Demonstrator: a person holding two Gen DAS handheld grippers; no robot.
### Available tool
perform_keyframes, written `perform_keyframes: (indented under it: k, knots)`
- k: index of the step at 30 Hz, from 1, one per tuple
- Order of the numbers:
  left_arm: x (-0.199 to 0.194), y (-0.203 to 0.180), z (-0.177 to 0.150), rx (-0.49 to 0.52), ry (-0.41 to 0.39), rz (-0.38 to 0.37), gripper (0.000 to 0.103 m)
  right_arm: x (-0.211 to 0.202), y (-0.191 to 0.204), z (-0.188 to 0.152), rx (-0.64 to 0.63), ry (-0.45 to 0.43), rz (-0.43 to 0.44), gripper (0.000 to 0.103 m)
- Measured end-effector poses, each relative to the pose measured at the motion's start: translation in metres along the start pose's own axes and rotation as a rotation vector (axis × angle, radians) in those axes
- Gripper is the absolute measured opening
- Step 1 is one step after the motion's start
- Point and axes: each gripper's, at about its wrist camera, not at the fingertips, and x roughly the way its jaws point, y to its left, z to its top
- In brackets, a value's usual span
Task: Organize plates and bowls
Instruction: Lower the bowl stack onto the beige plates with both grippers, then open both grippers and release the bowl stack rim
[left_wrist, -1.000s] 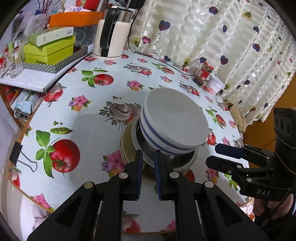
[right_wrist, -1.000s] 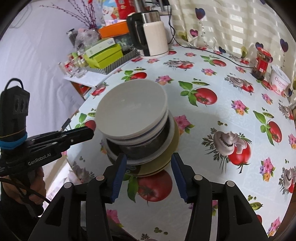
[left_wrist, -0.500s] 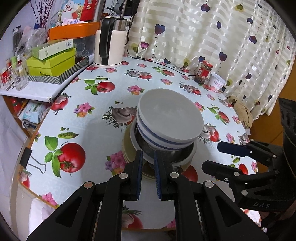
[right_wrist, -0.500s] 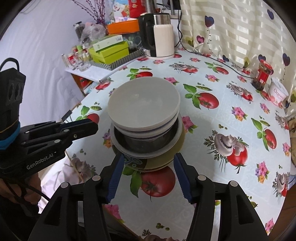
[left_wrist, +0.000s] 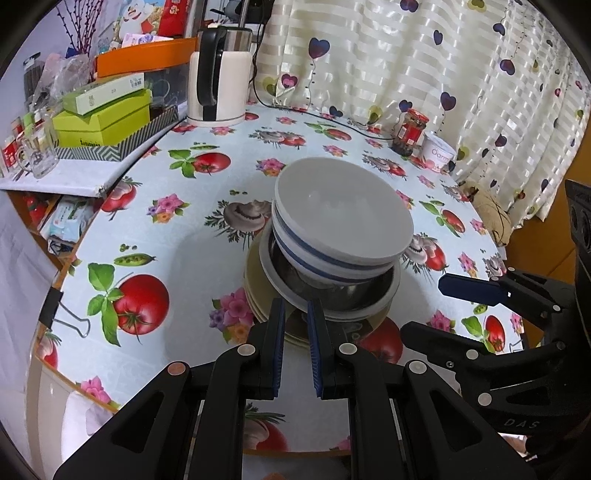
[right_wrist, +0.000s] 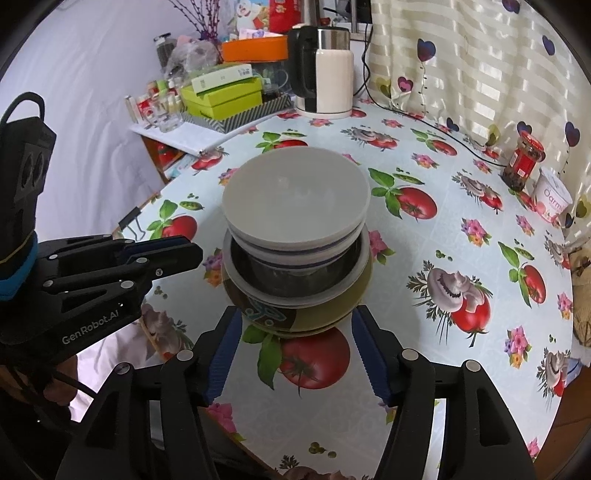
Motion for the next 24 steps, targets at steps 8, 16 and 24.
perform_keyframes:
  k: [8, 16, 24]
  knots:
    - [0.008, -0.002, -0.002, 0.011, 0.018, 0.043, 0.013, 0.008, -0.002, -0.002, 0.005, 0.016, 0.000, 0.063]
    - [0.012, -0.004, -0.004, 0.024, 0.030, 0.063, 0.013, 0.013, -0.004, -0.004, 0.003, 0.022, 0.003, 0.064]
    - [0.013, -0.006, -0.005, 0.027, 0.034, 0.072, 0.013, 0.014, -0.004, -0.005, 0.003, 0.024, 0.004, 0.064]
